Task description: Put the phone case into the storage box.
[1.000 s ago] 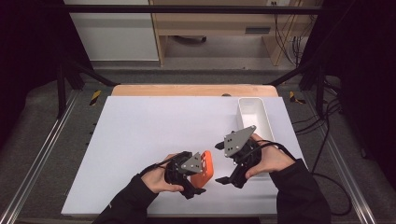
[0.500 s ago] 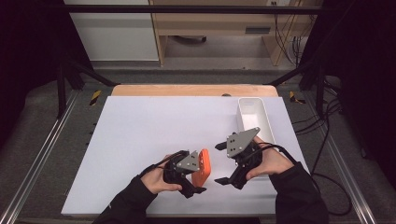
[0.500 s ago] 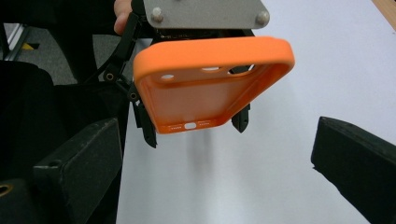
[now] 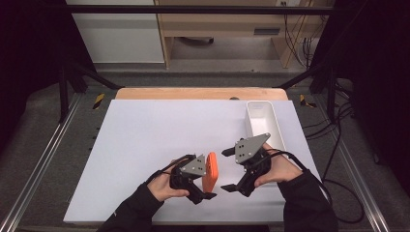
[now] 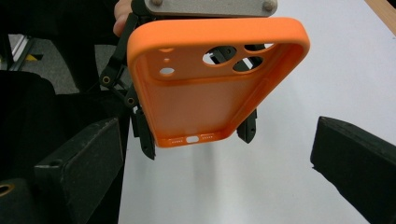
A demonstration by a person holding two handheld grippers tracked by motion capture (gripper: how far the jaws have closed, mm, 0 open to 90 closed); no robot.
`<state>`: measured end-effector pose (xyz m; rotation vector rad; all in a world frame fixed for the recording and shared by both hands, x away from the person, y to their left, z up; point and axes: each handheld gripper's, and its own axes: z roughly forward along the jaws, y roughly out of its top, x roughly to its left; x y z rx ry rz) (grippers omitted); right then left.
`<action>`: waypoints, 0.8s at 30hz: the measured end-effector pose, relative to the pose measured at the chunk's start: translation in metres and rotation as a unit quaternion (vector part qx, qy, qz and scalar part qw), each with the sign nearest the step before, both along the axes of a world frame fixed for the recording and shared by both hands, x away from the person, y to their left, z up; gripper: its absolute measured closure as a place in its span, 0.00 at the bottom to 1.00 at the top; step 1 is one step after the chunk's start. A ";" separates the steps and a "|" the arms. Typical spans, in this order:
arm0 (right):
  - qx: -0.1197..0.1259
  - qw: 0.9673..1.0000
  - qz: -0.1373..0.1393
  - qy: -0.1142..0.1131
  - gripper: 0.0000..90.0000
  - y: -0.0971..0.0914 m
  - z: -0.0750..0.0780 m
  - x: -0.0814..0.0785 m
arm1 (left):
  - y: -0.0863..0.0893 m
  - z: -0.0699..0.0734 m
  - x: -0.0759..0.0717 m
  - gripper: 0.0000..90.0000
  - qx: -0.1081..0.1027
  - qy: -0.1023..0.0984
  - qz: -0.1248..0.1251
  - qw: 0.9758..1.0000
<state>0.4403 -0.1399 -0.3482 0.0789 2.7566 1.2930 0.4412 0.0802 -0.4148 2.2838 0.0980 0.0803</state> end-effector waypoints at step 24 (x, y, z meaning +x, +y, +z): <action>0.005 1.000 0.004 0.007 0.04 0.007 -0.005 0.001 | -0.002 -0.009 0.001 0.17 -0.073 0.018 0.004 0.997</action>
